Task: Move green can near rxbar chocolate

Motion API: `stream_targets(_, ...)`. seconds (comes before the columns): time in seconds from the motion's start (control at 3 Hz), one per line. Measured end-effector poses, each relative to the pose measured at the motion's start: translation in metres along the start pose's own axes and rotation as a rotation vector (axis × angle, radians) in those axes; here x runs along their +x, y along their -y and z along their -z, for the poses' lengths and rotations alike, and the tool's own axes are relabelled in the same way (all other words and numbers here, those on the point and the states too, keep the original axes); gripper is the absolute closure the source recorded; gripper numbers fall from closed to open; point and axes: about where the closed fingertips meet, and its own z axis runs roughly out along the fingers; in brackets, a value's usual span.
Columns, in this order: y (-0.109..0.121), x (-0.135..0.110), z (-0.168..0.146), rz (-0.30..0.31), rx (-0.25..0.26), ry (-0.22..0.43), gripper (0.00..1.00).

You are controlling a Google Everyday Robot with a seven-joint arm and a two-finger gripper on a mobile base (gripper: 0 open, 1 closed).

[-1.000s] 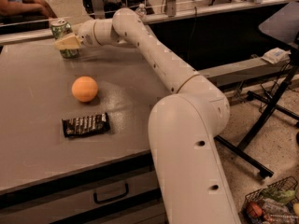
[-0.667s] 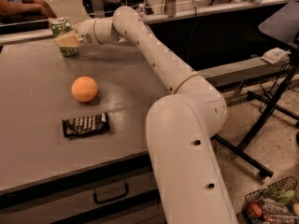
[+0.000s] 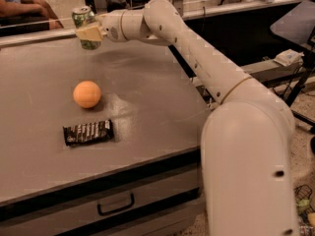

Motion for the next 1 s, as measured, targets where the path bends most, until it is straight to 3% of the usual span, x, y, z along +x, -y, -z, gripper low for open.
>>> stream_targets(1.0, -0.068, -0.001, 0.145, 0.02, 0.005, -0.015, 1.0)
